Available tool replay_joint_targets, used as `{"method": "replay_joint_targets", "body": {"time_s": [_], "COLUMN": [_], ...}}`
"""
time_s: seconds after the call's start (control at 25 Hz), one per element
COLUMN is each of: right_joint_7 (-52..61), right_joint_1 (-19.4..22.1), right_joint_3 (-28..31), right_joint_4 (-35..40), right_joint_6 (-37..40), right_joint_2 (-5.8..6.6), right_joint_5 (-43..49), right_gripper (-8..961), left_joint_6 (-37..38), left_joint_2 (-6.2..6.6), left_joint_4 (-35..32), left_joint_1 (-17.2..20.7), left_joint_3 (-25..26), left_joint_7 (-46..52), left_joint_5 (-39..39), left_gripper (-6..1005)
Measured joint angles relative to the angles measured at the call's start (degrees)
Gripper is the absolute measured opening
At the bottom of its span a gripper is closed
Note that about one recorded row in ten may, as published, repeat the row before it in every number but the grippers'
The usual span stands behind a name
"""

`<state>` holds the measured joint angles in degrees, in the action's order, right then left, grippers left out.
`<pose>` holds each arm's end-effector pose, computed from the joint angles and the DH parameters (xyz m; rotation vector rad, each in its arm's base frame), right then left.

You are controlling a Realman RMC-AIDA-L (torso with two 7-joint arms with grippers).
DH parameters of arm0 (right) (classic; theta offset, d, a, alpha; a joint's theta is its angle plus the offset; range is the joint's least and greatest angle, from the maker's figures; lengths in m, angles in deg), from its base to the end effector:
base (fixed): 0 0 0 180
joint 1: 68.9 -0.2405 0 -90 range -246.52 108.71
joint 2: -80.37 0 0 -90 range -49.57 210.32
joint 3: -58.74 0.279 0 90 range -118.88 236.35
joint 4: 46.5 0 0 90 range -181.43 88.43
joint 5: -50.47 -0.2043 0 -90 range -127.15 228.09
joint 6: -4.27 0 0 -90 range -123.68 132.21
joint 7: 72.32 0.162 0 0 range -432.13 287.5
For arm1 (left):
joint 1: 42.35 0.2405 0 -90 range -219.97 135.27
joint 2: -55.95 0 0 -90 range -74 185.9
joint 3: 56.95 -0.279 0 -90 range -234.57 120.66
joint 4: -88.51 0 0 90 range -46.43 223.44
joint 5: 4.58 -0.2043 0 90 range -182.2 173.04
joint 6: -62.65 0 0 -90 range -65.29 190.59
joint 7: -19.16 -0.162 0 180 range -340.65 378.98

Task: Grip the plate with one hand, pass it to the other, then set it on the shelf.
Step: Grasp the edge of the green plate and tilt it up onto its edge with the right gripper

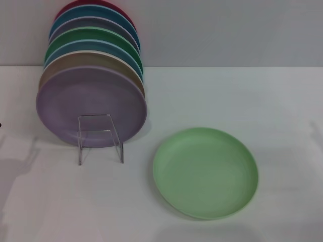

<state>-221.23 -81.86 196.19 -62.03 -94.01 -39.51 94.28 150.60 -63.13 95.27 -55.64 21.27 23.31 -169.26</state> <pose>0.3351 0.2720 0.0671 -1.4678 0.2405 1.1129 -0.3591 0.2746 0.0169 -1.4975 -0.2547 -0.7074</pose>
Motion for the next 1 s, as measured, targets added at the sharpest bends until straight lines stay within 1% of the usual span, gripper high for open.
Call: {"method": "replay_joint_targets", "body": {"time_s": [0.16, 0.28, 0.32, 0.4, 0.48, 0.52, 0.6, 0.64, 0.68, 0.76, 0.8, 0.88, 0.92, 0.96, 1.0], "right_joint_7": [-0.01, -0.06, -0.06, 1.35, 6.07, 10.19, 21.14, 28.46, 35.44, 54.41, 63.28, 81.58, 89.6, 98.63, 106.6], "right_joint_1": [-0.68, -2.03, -2.54, -3.63, -3.98, -3.68, -2.85, -2.46, -2.21, -2.25, -2.55, -3.8, -4.43, -5.12, -5.77], "right_joint_3": [-0.03, -0.09, -0.36, -2.26, -7.47, -11.83, -20.95, -25.22, -28.03, -30.95, -31.4, -31.31, -31.19, -30.9, -30.59], "right_joint_4": [-0.14, -0.82, -1.64, -5.74, -14.11, -20.08, -32.41, -39.12, -44.32, -53.82, -57.8, -64.29, -66.54, -68.78, -70.73], "right_joint_6": [-0.48, 0.4, 1.37, 5.18, 12.83, 18.68, 32.95, 40.68, 47.38, 57.71, 60.94, 62.94, 62.06, 59.95, 56.25], "right_joint_2": [0.07, 0.21, 0.22, 0.26, 0.18, 0.28, 1.03, 1.56, 2.02, 2.57, 2.68, 2.72, 2.71, 2.69, 2.61], "right_joint_5": [0.35, 0.56, 0.76, 1.47, 2.03, 2.48, 5.47, 8.83, 12.52, 26.04, 33.75, 52.03, 59.98, 68.45, 76.04], "right_gripper": [834, 834, 834, 834, 833, 833, 833, 833, 833, 833, 833, 832, 832, 832, 832], "left_joint_6": [-0.11, -0.3, -0.52, -0.97, -1.48, -1.62, -1.69, -1.71, -1.75, -1.85, -1.92, -2.04, -2.04, -2.04, -2.04], "left_joint_2": [0.0, 0.0, 0.0, 0.02, 0.06, 0.07, 0.06, 0.03, 0.01, -0.01, -0.01, -0.01, -0.01, 0.0, 0.0], "left_joint_4": [0.0, 0.0, -0.01, -0.01, -0.01, 0.0, 0.04, 0.06, 0.06, 0.07, 0.09, 0.09, 0.1, 0.13, 0.21], "left_joint_1": [-0.16, -0.47, -0.66, -0.98, -1.37, -1.44, -1.51, -1.54, -1.56, -1.62, -1.66, -1.67, -1.68, -1.69, -1.71], "left_joint_3": [0.0, 0.0, 0.0, 0.0, 0.0, 0.0, 0.0, 0.0, 0.0, -0.12, -0.27, -0.49, -0.51, -0.52, -0.54], "left_joint_7": [0.01, -0.1, -0.12, -0.15, -0.15, -0.12, -0.02, -0.07, -0.15, -0.18, -0.11, 0.03, 0.03, 0.04, 0.04], "left_joint_5": [-0.03, -0.09, -0.14, -0.23, -0.27, -0.31, -0.3, -0.32, -0.31, -0.31, -0.31, -0.11, -0.08, -0.07, -0.09], "left_gripper": [814, 814, 814, 814, 814, 814, 814, 813, 813, 813, 813, 813, 813, 813, 813]}}
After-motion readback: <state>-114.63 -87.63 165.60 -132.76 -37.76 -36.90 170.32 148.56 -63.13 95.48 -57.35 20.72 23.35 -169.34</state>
